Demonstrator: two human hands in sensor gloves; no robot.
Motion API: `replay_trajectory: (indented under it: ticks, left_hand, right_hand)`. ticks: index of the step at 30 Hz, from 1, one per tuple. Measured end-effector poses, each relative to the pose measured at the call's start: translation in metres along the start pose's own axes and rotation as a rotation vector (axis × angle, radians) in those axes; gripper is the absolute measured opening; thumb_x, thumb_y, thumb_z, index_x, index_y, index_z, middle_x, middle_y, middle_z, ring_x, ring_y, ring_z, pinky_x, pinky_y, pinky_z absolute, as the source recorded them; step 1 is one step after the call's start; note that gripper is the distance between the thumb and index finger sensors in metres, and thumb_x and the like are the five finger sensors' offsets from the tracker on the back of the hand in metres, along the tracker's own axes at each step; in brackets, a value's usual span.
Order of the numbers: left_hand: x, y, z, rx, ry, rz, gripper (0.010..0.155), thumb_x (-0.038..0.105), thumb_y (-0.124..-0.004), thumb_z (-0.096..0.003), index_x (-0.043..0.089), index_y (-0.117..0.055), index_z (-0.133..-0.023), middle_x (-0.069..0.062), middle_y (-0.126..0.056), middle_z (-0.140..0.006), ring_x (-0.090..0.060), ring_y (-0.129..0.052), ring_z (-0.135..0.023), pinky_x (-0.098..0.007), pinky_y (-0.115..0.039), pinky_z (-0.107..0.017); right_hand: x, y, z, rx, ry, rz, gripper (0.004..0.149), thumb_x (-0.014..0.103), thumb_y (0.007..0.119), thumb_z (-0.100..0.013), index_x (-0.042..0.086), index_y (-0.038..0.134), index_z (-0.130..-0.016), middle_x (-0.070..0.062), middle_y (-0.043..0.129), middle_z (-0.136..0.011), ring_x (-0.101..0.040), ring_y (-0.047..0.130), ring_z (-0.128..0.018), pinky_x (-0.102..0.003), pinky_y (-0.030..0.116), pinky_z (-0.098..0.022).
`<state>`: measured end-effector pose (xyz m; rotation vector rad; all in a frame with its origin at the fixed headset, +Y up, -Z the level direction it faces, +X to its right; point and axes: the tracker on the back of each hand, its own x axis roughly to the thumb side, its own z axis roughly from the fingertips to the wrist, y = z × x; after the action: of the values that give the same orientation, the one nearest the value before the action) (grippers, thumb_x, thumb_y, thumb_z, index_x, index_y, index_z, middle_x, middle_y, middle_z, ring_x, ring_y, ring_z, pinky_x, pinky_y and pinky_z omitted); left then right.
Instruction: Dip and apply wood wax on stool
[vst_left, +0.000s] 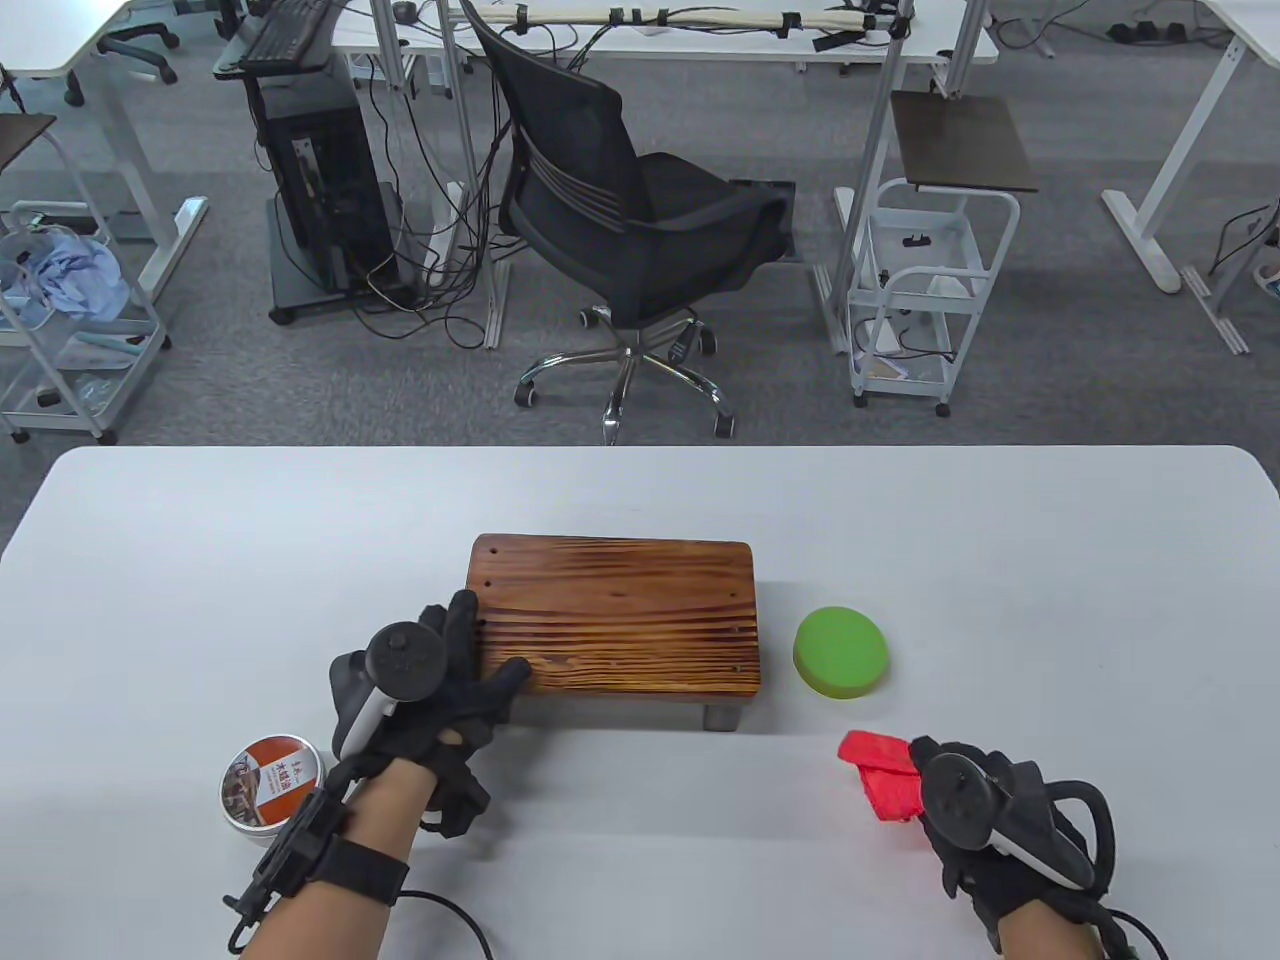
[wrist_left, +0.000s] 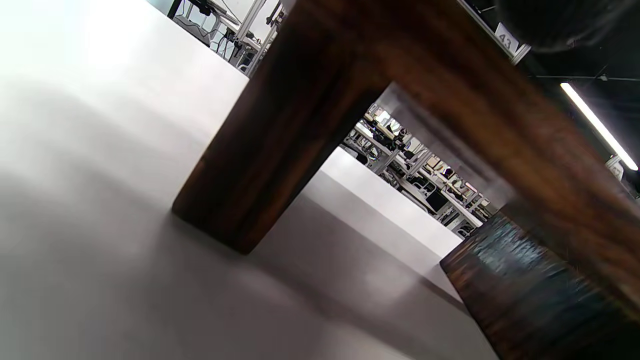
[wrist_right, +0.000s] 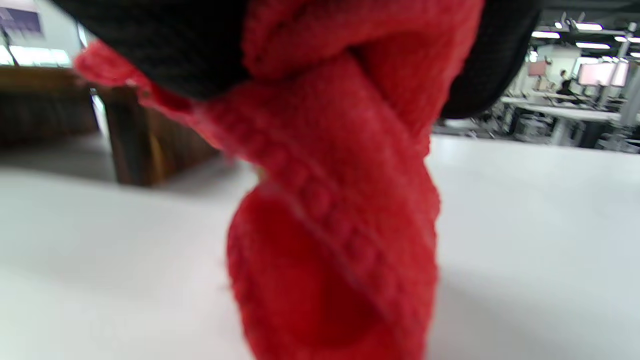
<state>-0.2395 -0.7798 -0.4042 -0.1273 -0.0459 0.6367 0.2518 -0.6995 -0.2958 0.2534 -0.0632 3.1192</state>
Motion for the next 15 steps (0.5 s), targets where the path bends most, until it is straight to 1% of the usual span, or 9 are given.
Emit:
replay_trajectory:
  ticks: [2, 4, 5, 7, 10, 12, 14, 15]
  left_hand:
    - [-0.002, -0.002, -0.002, -0.011, -0.001, 0.023, 0.105, 0.077, -0.069, -0.0446, 0.027, -0.012, -0.117, -0.029, -0.017, -0.122, -0.063, -0.024, -0.105, -0.083, -0.036, -0.066]
    - [-0.003, -0.001, -0.003, -0.003, -0.002, 0.036, 0.104, 0.076, -0.070, -0.0445, 0.027, -0.014, -0.117, -0.025, -0.023, -0.124, -0.061, -0.028, -0.106, -0.082, -0.037, -0.067]
    - [-0.003, 0.000, -0.004, -0.004, -0.006, 0.025, 0.104, 0.077, -0.070, -0.0444, 0.027, -0.015, -0.117, -0.024, -0.024, -0.124, -0.061, -0.030, -0.107, -0.082, -0.039, -0.067]
    - [-0.003, 0.000, -0.002, 0.013, -0.004, 0.029, 0.104, 0.077, -0.071, -0.0441, 0.027, -0.016, -0.117, -0.023, -0.027, -0.124, -0.060, -0.032, -0.107, -0.082, -0.040, -0.067]
    - [-0.002, -0.001, -0.002, 0.019, 0.005, 0.029, 0.105, 0.077, -0.072, -0.0439, 0.027, -0.017, -0.118, -0.022, -0.028, -0.125, -0.059, -0.034, -0.108, -0.081, -0.041, -0.067]
    - [-0.002, -0.001, -0.001, 0.021, 0.015, 0.043, 0.105, 0.077, -0.072, -0.0439, 0.028, -0.017, -0.118, -0.022, -0.028, -0.125, -0.059, -0.034, -0.108, -0.081, -0.041, -0.068]
    - [-0.002, -0.001, 0.000, 0.019, 0.030, 0.059, 0.105, 0.077, -0.073, -0.0438, 0.029, -0.016, -0.118, -0.021, -0.028, -0.126, -0.059, -0.034, -0.108, -0.082, -0.040, -0.067]
    - [-0.002, -0.002, 0.000, 0.020, 0.030, 0.063, 0.105, 0.077, -0.073, -0.0437, 0.029, -0.016, -0.118, -0.021, -0.028, -0.126, -0.059, -0.034, -0.108, -0.082, -0.040, -0.068]
  right_hand:
    - [0.016, -0.017, -0.013, -0.051, -0.039, -0.023, 0.065, 0.039, 0.088, -0.047, 0.021, 0.066, -0.106, -0.009, 0.078, -0.101, -0.033, 0.092, -0.082, -0.053, 0.086, -0.053]
    - [0.040, -0.034, -0.037, -0.099, -0.090, -0.034, 0.065, 0.039, 0.088, -0.047, 0.022, 0.066, -0.106, -0.008, 0.077, -0.102, -0.033, 0.091, -0.084, -0.053, 0.085, -0.054]
    - [0.048, -0.037, -0.046, -0.105, -0.109, -0.039, 0.065, 0.039, 0.088, -0.048, 0.022, 0.065, -0.107, -0.009, 0.077, -0.102, -0.033, 0.091, -0.084, -0.053, 0.085, -0.055]
    - [0.072, -0.042, -0.074, -0.109, -0.134, -0.056, 0.065, 0.038, 0.088, -0.048, 0.023, 0.065, -0.107, -0.008, 0.076, -0.103, -0.033, 0.090, -0.085, -0.055, 0.083, -0.056]
    - [0.096, -0.036, -0.107, -0.068, -0.153, -0.054, 0.065, 0.038, 0.088, -0.048, 0.024, 0.065, -0.107, -0.007, 0.076, -0.104, -0.033, 0.089, -0.086, -0.057, 0.081, -0.059]
    - [0.111, -0.024, -0.129, 0.003, -0.144, 0.012, 0.065, 0.038, 0.087, -0.048, 0.025, 0.064, -0.107, -0.006, 0.075, -0.104, -0.033, 0.088, -0.088, -0.058, 0.079, -0.060]
    - [0.121, -0.013, -0.141, 0.061, -0.132, 0.088, 0.065, 0.038, 0.087, -0.048, 0.025, 0.064, -0.107, -0.005, 0.075, -0.105, -0.032, 0.088, -0.088, -0.059, 0.079, -0.060]
    - [0.125, -0.010, -0.143, 0.075, -0.126, 0.110, 0.065, 0.038, 0.086, -0.049, 0.026, 0.063, -0.108, -0.005, 0.072, -0.106, -0.033, 0.086, -0.089, -0.059, 0.078, -0.061]
